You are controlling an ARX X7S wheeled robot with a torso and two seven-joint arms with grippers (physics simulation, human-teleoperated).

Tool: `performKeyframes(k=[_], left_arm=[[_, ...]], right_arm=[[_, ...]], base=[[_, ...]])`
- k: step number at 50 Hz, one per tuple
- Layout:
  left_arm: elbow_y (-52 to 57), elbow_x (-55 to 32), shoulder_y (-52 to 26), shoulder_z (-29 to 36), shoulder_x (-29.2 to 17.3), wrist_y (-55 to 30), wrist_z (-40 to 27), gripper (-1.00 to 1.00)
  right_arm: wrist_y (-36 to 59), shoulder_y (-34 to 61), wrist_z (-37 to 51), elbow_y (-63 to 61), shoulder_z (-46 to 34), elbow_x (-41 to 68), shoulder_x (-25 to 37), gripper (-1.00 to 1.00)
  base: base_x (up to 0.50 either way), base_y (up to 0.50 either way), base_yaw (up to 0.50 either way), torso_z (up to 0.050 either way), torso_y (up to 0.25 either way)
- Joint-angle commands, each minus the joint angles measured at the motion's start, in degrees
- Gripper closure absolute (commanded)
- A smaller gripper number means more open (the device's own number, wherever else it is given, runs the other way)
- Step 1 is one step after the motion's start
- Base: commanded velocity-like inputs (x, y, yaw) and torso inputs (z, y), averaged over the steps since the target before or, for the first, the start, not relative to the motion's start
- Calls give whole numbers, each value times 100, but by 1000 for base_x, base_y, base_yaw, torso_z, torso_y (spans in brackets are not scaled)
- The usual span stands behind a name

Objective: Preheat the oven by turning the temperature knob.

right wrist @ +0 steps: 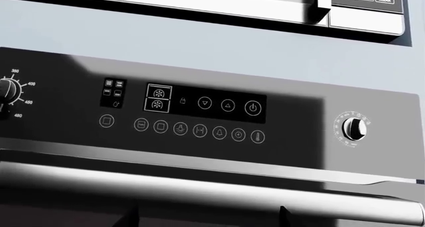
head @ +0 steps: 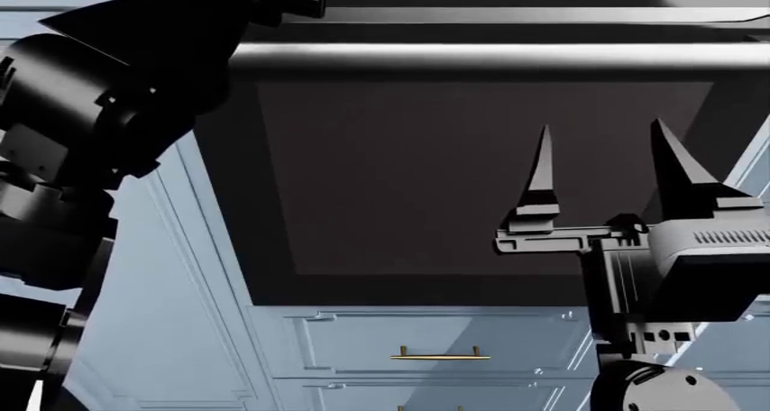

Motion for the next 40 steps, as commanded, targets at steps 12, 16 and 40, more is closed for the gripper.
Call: performKeyframes(k=[12, 16, 40], left_arm=[[-953, 579, -325, 99, 103, 388, 347, 100], [-903, 740, -314, 266, 62, 407, 331, 100], [-992, 1320, -574, 728, 41, 586, 274, 100]], right_arm=[[36, 0, 31, -63, -28, -8, 19, -100], [21, -3, 32, -57, -34, -9, 21, -100], [-19, 20, 45, 31, -68, -7, 34, -100]], base=[[25, -3, -15, 4, 0], [27, -4, -16, 3, 0], [28, -4, -17, 4, 0]])
